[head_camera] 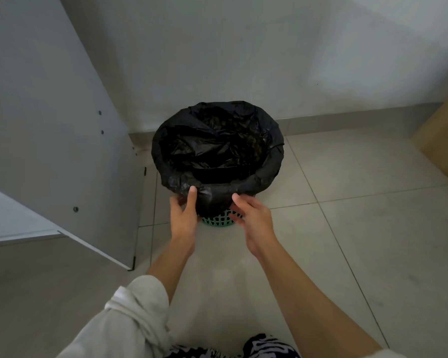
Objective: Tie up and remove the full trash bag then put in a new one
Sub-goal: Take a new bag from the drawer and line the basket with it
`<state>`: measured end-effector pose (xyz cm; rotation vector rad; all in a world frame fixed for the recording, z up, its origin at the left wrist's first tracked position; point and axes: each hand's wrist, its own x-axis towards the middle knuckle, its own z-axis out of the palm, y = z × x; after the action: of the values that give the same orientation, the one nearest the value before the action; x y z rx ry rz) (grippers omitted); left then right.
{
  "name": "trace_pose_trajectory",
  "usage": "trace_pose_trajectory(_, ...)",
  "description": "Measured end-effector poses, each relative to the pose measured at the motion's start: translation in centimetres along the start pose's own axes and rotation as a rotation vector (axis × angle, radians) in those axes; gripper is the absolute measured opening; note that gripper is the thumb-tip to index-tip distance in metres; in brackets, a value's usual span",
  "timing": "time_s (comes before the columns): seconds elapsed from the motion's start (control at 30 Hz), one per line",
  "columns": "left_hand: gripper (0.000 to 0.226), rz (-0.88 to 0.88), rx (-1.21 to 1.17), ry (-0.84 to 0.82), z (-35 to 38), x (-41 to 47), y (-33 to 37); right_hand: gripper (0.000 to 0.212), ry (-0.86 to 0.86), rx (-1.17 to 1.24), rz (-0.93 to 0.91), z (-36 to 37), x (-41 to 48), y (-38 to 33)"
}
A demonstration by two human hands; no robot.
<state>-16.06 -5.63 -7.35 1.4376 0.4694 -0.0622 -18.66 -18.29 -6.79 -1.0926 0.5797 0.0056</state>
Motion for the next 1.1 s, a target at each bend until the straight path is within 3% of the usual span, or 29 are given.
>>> trace_pose_trajectory(0.17, 0.039, 0.034, 0.095, -0.050, 0.2, -0.3, -0.3, 0.021, -0.057, -0.182, -0.099, 0.9, -0.6, 0.9)
trace_pose_trajectory(0.33, 0.030, 0.027, 0.082, -0.227, -0.2, -0.7, -0.6, 0.028, 0.002, -0.341, -0.235, 1.3, -0.3, 2.0)
trace_pose_trajectory(0.57, 0.022, 0.025, 0.158, -0.336, -2.0, 0.5, 0.1, 0.009, 0.039, -0.567, -0.322, 1.5, 0.2, 1.8)
trace_pose_trajectory(0.73, 0.013, -0.028, 0.081, -0.357, -2.3, 0.8, 0.2, 0.010, -0.139, -0.498, -0.180, 0.9, 0.1, 1.1)
trace_pose_trajectory(0.87, 0.015, -0.099, 0.024, -0.292, -1.5, 0.2, 0.0, 0.017, -0.253, -0.096, 0.077, 0.4, -0.4, 0.3)
trace_pose_trajectory(0.97, 0.030, -0.181, 0.030, -0.289, -1.1, 0.3, 0.0, 0.017, -0.212, 0.151, 0.309, 0.4, -0.6, 0.2)
trace_pose_trajectory(1.1, 0.036, -0.284, 0.042, -0.452, -0.9, 0.5, 0.3, 0.016, -0.211, 0.151, 0.430, 0.3, -0.4, -0.1)
